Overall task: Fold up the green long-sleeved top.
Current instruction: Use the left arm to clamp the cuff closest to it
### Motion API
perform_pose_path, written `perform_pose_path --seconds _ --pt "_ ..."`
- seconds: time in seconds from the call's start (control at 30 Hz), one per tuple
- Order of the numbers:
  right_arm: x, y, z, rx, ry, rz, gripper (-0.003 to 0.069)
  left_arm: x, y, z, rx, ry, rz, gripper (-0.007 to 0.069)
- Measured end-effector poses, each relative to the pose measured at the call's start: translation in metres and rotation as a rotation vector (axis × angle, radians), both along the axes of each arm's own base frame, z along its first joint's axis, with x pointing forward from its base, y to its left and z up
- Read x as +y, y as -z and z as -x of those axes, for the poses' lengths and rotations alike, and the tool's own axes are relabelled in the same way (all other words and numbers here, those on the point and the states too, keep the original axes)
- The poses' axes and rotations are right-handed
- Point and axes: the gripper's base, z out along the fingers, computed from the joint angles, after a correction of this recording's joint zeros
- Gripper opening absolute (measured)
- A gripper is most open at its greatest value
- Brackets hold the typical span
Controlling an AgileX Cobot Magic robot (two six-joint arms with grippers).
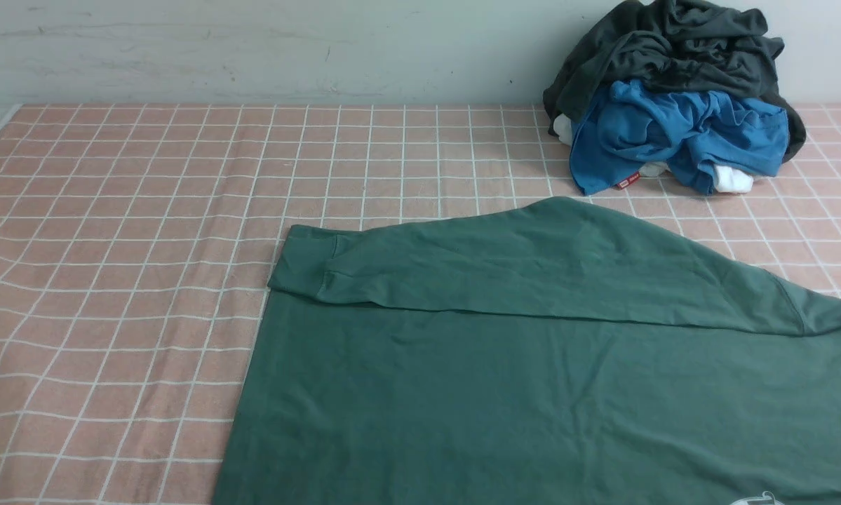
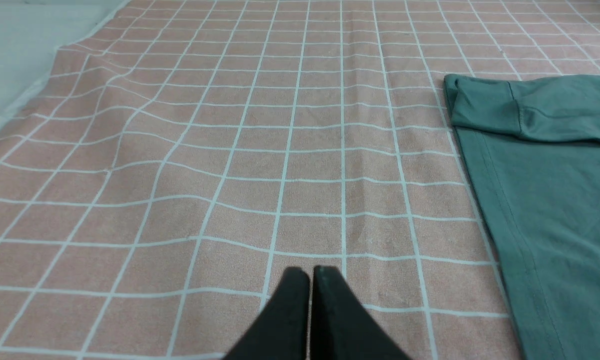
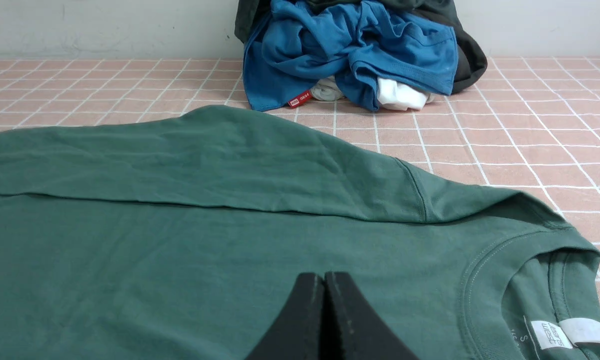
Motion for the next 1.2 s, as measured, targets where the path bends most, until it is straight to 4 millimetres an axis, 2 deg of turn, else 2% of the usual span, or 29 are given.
perform_pose_path --seconds 1.2 --pt "-0.0005 0.0001 0.0000 0.000 0.001 0.019 -0.0014 0.0000 0.0000 0.0000 0.000 0.000 0.000 -0.0003"
